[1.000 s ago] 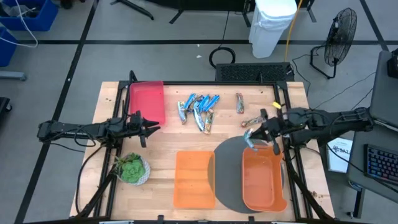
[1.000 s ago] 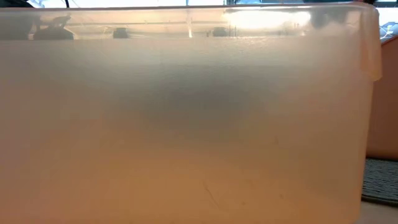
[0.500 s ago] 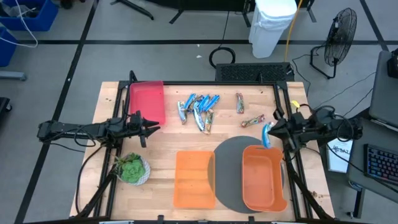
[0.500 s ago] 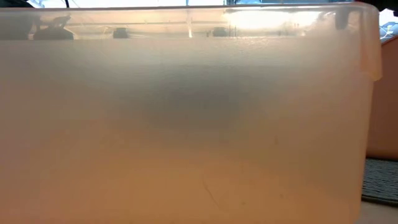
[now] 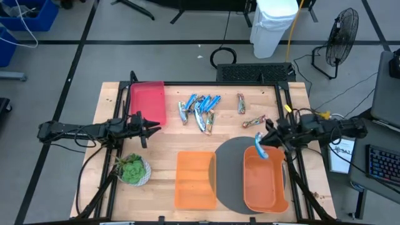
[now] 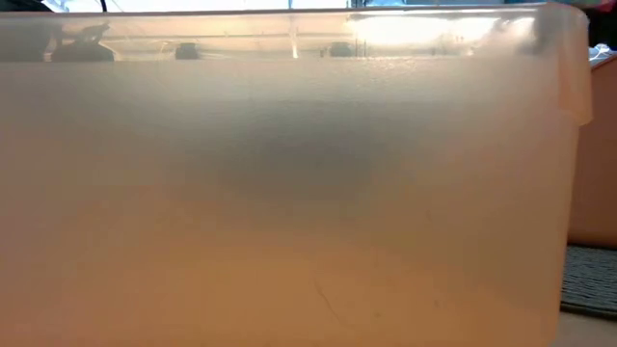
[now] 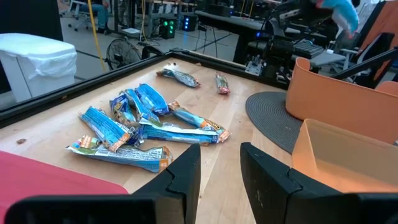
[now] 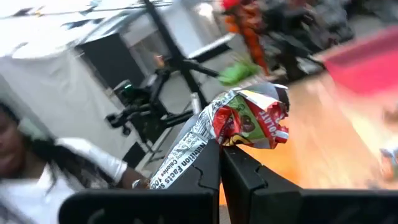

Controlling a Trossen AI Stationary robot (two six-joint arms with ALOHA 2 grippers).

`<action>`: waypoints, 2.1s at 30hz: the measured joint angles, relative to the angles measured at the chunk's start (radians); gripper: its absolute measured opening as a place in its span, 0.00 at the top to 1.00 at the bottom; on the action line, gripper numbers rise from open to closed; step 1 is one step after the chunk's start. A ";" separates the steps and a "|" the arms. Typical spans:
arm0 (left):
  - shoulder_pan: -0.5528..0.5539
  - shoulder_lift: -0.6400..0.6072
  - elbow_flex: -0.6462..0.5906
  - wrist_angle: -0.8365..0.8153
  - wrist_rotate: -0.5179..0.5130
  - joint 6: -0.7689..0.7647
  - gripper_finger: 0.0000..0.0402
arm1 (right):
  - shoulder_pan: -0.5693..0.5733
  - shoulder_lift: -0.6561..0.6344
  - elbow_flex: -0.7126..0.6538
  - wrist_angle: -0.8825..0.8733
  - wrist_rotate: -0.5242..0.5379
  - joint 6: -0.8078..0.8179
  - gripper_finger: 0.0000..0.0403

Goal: Pick and place Granola Bars by type
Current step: Put the middle orange granola bar into the right orange bin

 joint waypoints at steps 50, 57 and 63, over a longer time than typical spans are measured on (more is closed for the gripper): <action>0.000 0.000 0.000 0.001 0.000 0.000 0.71 | 0.495 1.062 0.608 -0.780 0.343 0.845 0.98; 0.000 0.000 0.000 0.001 0.000 0.000 0.71 | 0.495 1.062 0.608 -0.782 0.345 0.820 0.98; 0.000 0.000 0.000 0.001 0.000 0.000 0.71 | 0.495 1.062 0.607 -0.779 0.345 0.763 0.97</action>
